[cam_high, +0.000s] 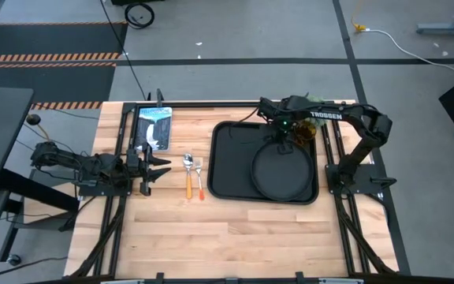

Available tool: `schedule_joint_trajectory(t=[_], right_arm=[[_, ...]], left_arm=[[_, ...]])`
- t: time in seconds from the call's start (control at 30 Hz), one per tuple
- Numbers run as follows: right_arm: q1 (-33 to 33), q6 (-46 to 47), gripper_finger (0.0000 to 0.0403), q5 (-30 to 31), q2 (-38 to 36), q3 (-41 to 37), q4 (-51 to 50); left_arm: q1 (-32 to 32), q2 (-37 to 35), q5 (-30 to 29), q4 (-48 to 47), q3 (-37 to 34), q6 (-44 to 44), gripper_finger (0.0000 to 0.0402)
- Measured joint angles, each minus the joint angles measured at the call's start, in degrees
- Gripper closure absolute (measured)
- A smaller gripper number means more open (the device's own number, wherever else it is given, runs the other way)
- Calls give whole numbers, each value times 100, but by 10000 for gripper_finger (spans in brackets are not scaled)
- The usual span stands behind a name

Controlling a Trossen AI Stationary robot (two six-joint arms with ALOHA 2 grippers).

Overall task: Pick and place plate/cup/fork/spoon on tray
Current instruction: Put the black plate on the black tray

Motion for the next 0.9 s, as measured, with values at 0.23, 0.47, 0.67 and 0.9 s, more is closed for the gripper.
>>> schedule_joint_trajectory(t=[0.23,0.47,0.67,0.9], right_arm=[[123,0,322,21,2,0,-28],[533,458,284,765,4,60,283],[1004,1907,282,540,4,107,1598],[1734,2916,282,406,2,-301,2818]], left_arm=[[-1,0,0,0,0,1,285],[-1,0,0,-1,0,1,285],[-1,0,0,0,0,1,285],[-1,-2,0,-2,0,1,285]])
